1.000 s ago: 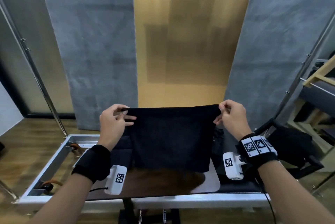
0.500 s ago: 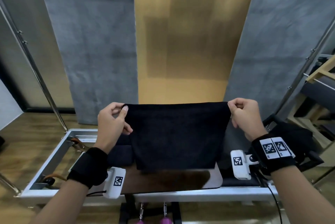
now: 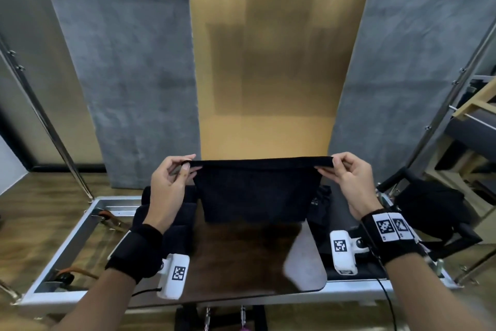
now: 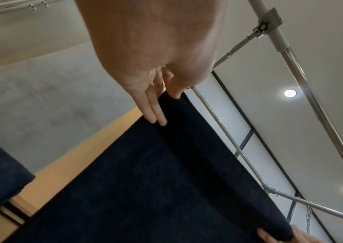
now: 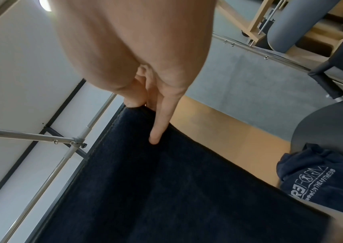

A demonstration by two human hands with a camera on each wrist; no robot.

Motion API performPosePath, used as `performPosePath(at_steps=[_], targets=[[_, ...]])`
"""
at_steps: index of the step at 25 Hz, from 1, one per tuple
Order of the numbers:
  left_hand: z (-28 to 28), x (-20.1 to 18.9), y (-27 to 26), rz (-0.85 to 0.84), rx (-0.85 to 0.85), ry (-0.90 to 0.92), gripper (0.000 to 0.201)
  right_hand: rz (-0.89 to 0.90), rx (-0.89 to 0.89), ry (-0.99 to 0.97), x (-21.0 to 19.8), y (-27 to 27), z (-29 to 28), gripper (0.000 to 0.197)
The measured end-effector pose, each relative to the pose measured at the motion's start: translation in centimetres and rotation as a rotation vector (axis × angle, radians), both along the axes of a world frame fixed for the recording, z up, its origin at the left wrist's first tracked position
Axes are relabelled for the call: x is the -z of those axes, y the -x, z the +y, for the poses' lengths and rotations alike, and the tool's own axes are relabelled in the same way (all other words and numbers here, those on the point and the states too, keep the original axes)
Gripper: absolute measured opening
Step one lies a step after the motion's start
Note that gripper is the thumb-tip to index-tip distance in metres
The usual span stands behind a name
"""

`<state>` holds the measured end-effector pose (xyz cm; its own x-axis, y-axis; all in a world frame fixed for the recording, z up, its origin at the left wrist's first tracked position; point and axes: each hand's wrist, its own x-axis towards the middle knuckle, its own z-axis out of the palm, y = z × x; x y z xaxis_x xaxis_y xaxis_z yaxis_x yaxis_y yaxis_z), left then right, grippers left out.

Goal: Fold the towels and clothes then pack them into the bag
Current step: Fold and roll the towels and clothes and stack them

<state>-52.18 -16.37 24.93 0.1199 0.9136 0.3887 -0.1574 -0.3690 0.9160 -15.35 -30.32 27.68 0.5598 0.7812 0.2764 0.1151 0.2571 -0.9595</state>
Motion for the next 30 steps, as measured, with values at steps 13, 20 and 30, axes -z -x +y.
performPosePath(at_steps=[13,20,30], targets=[[-8.5,17.3,2.5,0.614,-0.194,0.381,0.013,-0.111,0.113,0.654,18.2,2.4,-8.5,0.028],[-4.6,16.3,-0.2,0.564,-0.269,0.387,0.012,-0.135,0.152,0.609,17.8,0.7,-2.7,0.026],[2.5,17.4,-6.0,0.589,-0.324,0.501,0.022,-0.039,0.156,0.654,19.8,-1.6,8.2,0.010]])
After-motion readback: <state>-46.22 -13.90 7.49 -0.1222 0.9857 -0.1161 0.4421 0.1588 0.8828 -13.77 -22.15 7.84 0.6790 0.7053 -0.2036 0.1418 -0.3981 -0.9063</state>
